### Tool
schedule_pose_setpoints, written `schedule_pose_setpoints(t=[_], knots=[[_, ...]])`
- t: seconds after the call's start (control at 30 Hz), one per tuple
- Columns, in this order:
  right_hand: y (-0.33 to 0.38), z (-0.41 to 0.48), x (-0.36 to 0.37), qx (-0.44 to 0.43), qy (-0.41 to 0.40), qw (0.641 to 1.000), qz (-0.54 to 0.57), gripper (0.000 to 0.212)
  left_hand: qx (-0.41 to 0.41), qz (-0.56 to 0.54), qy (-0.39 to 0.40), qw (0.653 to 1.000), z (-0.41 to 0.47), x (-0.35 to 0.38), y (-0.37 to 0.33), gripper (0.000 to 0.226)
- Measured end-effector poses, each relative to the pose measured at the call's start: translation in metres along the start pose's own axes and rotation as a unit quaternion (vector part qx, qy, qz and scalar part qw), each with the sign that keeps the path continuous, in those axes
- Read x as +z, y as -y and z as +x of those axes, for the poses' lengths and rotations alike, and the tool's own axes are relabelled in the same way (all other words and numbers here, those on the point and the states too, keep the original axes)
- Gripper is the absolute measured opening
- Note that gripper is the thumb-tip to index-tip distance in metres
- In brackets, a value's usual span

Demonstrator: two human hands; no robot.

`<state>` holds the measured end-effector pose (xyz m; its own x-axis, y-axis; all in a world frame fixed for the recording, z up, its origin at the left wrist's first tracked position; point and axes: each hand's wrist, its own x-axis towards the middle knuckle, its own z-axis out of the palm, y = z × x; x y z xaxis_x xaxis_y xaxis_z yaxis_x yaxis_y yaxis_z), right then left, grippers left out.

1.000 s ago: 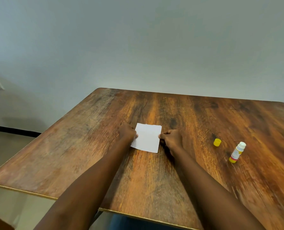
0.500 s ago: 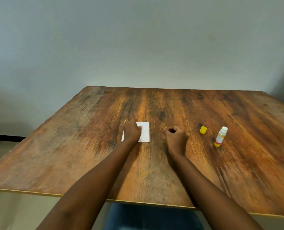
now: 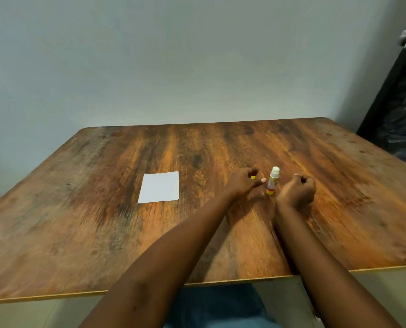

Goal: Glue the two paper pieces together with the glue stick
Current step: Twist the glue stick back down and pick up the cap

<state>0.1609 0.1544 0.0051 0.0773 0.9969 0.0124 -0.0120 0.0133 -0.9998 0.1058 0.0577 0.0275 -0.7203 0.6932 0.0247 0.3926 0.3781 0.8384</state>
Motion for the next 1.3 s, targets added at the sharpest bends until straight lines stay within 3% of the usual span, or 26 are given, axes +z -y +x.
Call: schedule_pose_setpoints(t=[0.13, 0.23, 0.37, 0.47, 0.53, 0.67, 0.77, 0.93, 1.1, 1.3], knots=[[-0.007, 0.015, 0.001, 0.019, 0.077, 0.992, -0.097, 0.026, -0.01, -0.048, 0.041, 0.998, 0.014, 0.024, -0.005, 0.041], [-0.011, 0.02, 0.004, 0.011, 0.11, 0.986, -0.124, 0.026, -0.021, -0.067, 0.028, 0.997, 0.021, 0.036, -0.002, 0.024], [-0.016, 0.024, 0.007, 0.018, 0.142, 0.978, -0.152, 0.018, -0.043, -0.132, -0.016, 0.99, 0.025, 0.034, 0.001, 0.024], [-0.014, 0.021, 0.015, 0.018, 0.264, 0.957, -0.119, 0.023, -0.046, -0.179, -0.053, 0.981, 0.025, 0.018, 0.006, 0.026], [-0.009, 0.011, 0.02, 0.081, 0.382, 0.92, -0.023, 0.028, -0.052, -0.249, -0.058, 0.965, 0.025, 0.004, 0.014, 0.019], [0.006, -0.009, 0.027, 0.205, 0.558, 0.801, 0.071, 0.027, -0.059, -0.338, -0.05, 0.938, 0.018, -0.032, 0.025, 0.019], [0.016, -0.02, 0.035, 0.223, 0.633, 0.738, 0.072, 0.025, -0.058, -0.353, -0.051, 0.933, 0.01, -0.06, 0.033, 0.028], [0.028, -0.043, 0.053, 0.219, 0.707, 0.67, 0.063, 0.019, -0.069, -0.38, -0.056, 0.921, 0.002, -0.099, 0.051, 0.033], [0.032, -0.063, 0.068, 0.196, 0.736, 0.647, 0.017, 0.013, -0.085, -0.357, -0.045, 0.929, -0.009, -0.125, 0.058, 0.024], [0.038, -0.086, 0.084, 0.093, 0.706, 0.702, -0.01, 0.007, -0.074, -0.33, -0.091, 0.937, -0.014, -0.145, 0.06, 0.025]])
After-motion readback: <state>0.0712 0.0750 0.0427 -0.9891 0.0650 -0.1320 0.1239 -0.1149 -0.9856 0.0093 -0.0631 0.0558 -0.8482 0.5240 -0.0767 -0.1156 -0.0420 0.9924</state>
